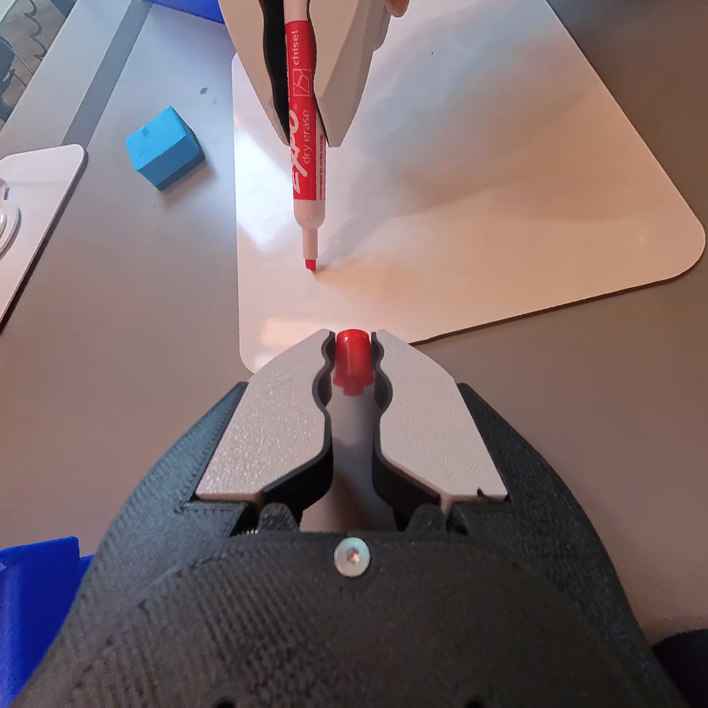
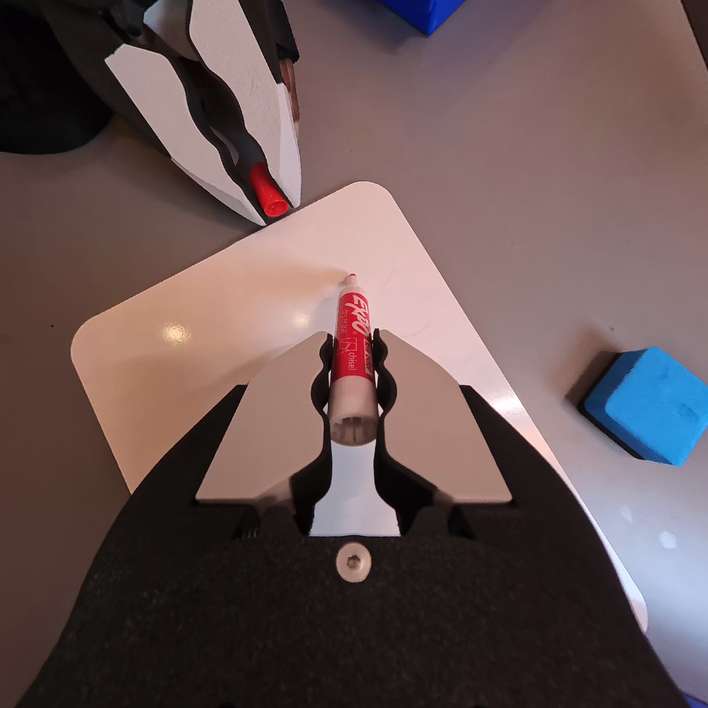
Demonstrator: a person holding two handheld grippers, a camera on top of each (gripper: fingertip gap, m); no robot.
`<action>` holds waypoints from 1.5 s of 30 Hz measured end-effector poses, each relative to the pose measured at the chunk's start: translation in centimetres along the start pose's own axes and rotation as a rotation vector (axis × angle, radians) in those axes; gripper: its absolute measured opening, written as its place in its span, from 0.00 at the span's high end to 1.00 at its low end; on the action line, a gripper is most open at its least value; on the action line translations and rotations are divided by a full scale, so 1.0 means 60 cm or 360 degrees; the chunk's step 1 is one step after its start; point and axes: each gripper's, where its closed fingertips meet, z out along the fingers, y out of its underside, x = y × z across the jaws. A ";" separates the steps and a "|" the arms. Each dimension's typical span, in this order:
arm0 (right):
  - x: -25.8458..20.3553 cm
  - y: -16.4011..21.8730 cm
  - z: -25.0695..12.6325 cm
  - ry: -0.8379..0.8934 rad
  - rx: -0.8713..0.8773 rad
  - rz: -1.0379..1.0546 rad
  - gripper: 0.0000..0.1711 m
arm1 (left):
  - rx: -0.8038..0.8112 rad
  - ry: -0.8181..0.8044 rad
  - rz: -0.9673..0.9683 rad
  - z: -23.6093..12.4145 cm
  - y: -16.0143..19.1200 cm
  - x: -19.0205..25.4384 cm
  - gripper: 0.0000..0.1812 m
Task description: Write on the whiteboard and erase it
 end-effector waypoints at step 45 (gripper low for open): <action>-0.070 0.004 -0.004 -0.0196 -0.0084 -0.0180 0.88 | -0.0017 -0.0017 0.0006 0.000 0.007 -0.006 0.90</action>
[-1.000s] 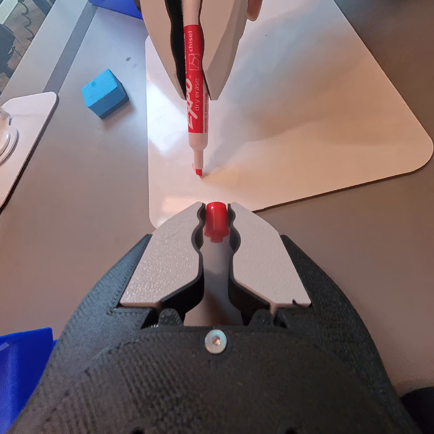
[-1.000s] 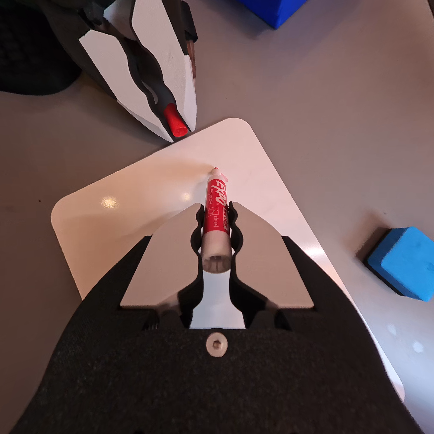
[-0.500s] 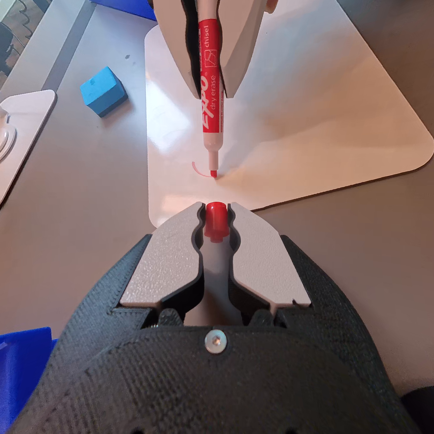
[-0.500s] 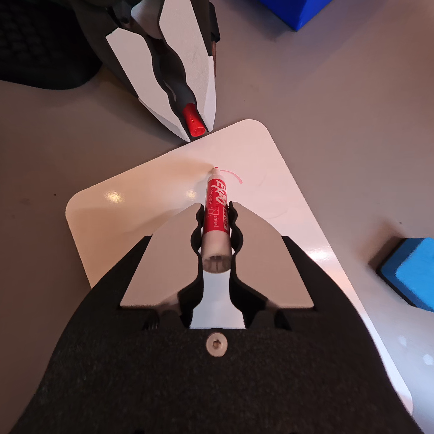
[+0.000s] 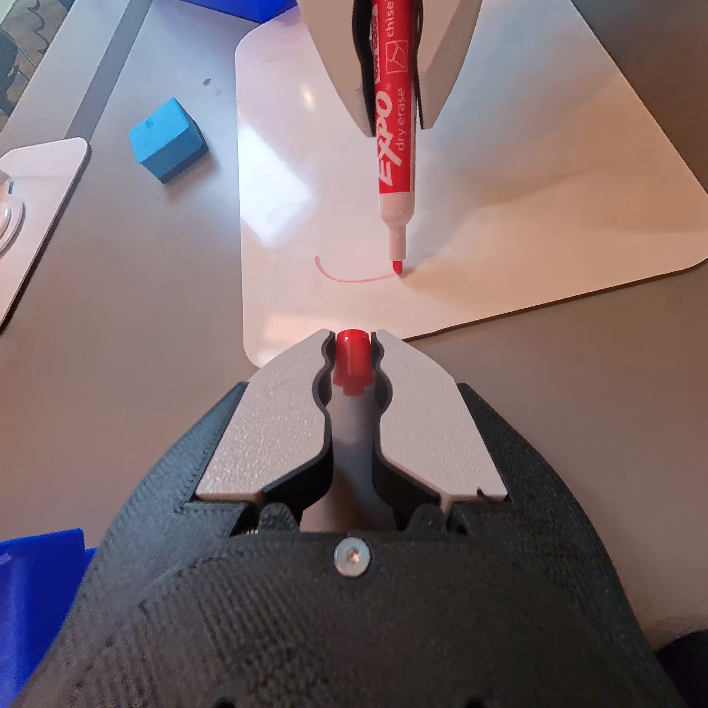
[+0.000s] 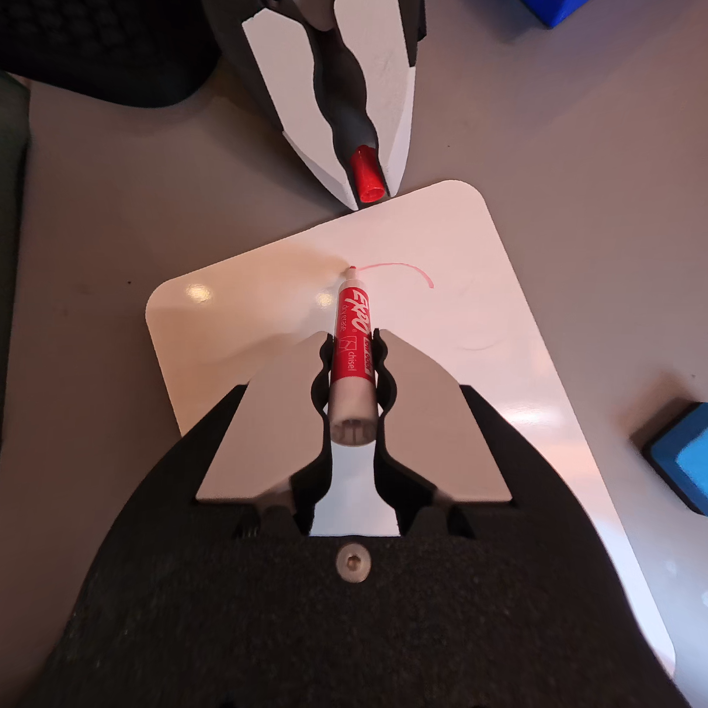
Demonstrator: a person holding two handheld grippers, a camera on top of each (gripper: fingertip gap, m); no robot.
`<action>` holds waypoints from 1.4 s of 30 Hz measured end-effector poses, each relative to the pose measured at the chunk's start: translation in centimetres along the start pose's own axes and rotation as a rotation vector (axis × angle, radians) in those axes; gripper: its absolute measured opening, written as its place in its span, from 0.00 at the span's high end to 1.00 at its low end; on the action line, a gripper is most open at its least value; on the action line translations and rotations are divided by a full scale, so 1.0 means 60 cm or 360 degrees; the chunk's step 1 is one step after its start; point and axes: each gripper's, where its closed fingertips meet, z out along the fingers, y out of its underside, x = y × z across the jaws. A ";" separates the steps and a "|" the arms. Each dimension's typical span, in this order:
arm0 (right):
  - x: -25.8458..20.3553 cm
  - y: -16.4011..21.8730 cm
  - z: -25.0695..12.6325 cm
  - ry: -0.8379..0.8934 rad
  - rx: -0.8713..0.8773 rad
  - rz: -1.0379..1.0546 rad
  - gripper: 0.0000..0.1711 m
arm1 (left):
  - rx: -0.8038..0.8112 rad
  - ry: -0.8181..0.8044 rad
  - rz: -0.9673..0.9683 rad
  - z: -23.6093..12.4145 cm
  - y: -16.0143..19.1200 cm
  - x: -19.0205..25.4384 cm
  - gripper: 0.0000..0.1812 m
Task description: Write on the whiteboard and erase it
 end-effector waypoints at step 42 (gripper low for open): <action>0.067 0.038 -0.023 0.0167 -0.0187 0.0073 0.89 | 0.0005 0.0011 0.0010 0.000 -0.004 0.003 0.90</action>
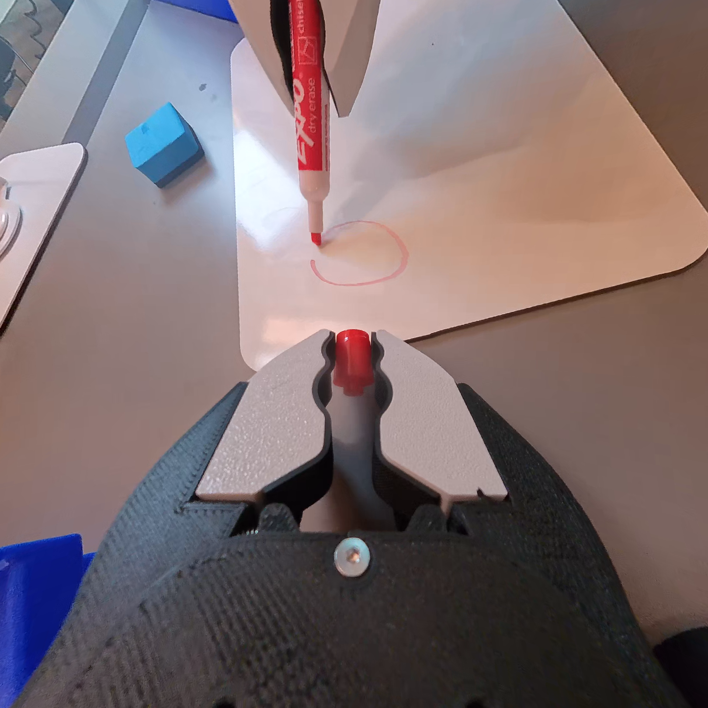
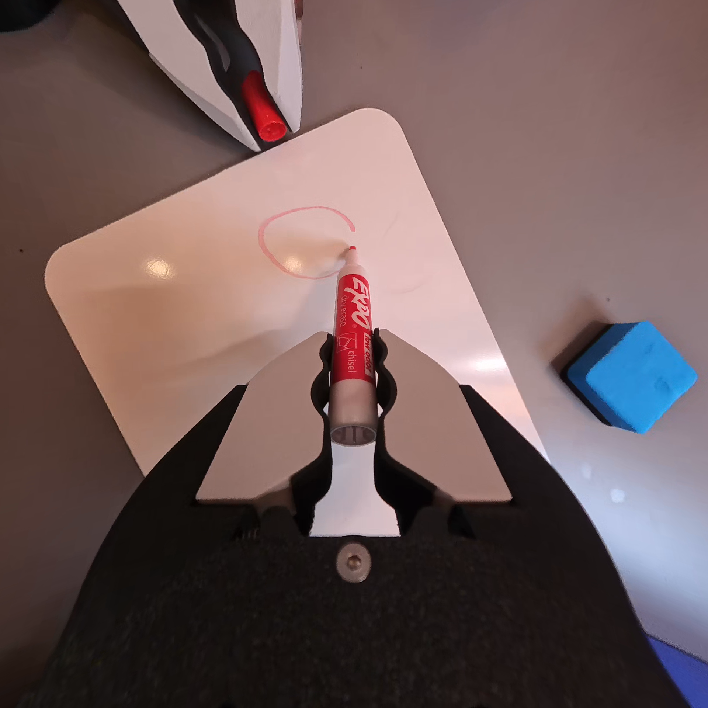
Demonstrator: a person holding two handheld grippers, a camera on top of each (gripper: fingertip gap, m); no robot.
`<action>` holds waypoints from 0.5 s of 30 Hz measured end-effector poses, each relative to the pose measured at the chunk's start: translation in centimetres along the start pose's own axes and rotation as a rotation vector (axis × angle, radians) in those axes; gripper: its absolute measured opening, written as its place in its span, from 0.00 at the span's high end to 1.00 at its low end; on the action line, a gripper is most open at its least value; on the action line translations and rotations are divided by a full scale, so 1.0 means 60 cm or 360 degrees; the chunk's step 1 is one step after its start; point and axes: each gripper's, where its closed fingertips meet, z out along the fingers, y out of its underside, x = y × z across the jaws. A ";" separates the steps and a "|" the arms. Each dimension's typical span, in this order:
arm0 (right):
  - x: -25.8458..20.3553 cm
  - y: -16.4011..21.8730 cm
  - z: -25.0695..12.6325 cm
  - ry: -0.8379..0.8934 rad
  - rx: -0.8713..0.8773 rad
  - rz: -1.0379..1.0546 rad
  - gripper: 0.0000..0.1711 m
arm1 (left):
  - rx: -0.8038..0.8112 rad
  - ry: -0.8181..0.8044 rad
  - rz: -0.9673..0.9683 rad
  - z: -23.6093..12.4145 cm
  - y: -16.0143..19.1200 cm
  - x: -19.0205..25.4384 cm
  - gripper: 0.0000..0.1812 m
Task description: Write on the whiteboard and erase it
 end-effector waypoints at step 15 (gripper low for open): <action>0.008 -0.039 -0.020 0.0084 0.0177 -0.0028 0.89 | 0.0018 -0.0018 0.0005 -0.003 -0.005 -0.002 0.90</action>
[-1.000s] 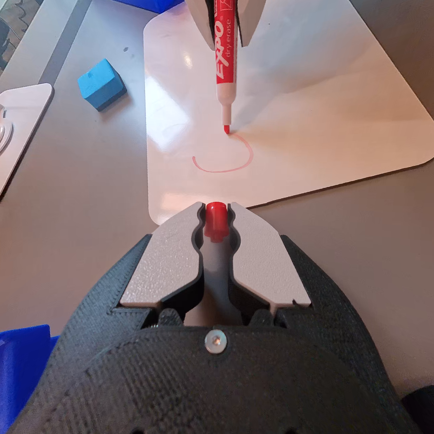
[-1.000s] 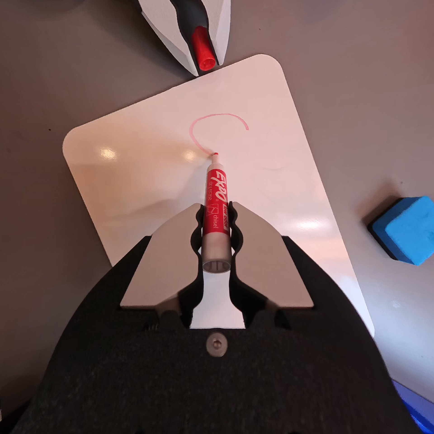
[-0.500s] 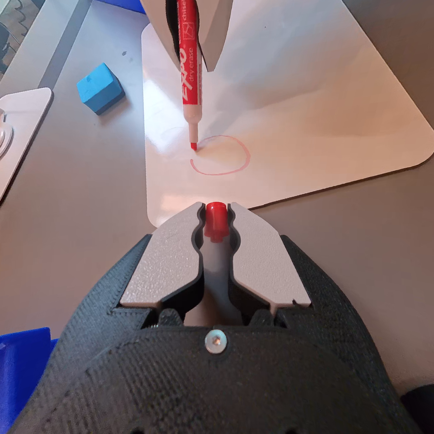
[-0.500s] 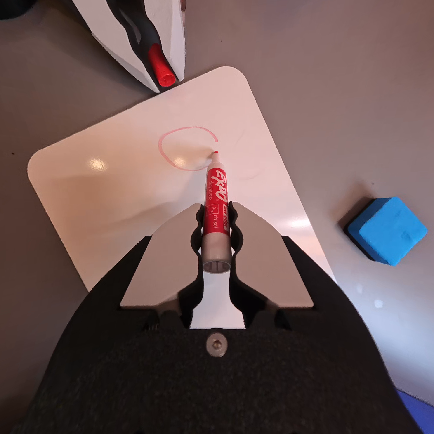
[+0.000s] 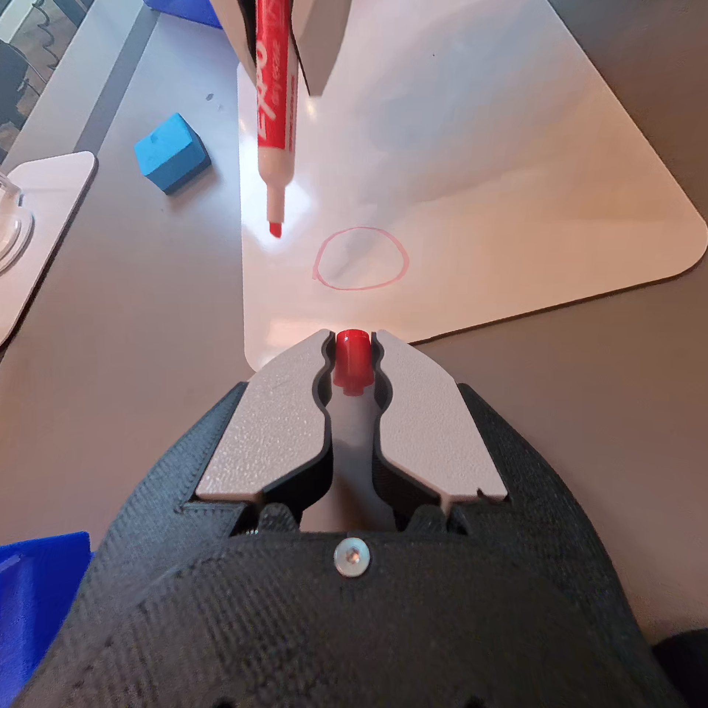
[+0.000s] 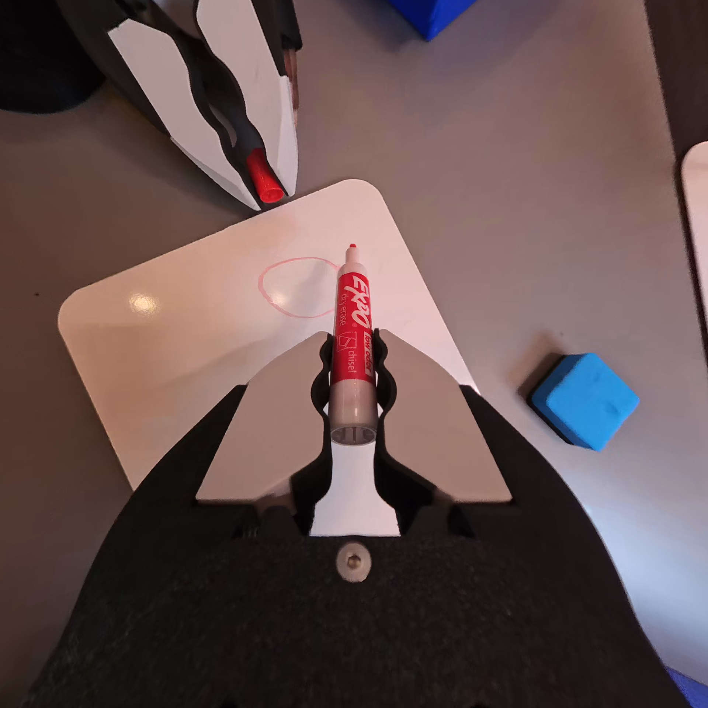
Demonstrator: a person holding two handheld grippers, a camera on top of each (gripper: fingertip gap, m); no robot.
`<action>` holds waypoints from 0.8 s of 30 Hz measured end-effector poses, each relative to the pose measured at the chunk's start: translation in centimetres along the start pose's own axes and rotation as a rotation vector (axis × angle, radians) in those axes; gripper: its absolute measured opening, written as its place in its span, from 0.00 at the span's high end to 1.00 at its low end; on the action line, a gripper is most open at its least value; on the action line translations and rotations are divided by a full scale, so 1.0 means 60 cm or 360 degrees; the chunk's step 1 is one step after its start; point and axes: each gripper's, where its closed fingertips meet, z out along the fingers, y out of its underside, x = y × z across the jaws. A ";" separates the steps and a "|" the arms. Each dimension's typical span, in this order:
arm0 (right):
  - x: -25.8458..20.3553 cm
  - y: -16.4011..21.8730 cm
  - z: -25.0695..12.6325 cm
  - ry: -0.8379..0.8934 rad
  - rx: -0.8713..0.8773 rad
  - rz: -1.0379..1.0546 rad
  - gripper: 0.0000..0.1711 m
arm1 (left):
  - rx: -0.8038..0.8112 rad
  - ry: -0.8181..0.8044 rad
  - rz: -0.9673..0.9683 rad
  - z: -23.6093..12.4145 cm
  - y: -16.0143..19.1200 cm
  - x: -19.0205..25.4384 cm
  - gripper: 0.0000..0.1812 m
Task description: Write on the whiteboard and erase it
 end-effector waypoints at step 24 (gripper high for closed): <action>0.016 0.065 -0.035 0.0127 -0.0198 0.0040 0.89 | 0.0005 -0.0022 -0.0008 -0.002 -0.001 -0.003 0.90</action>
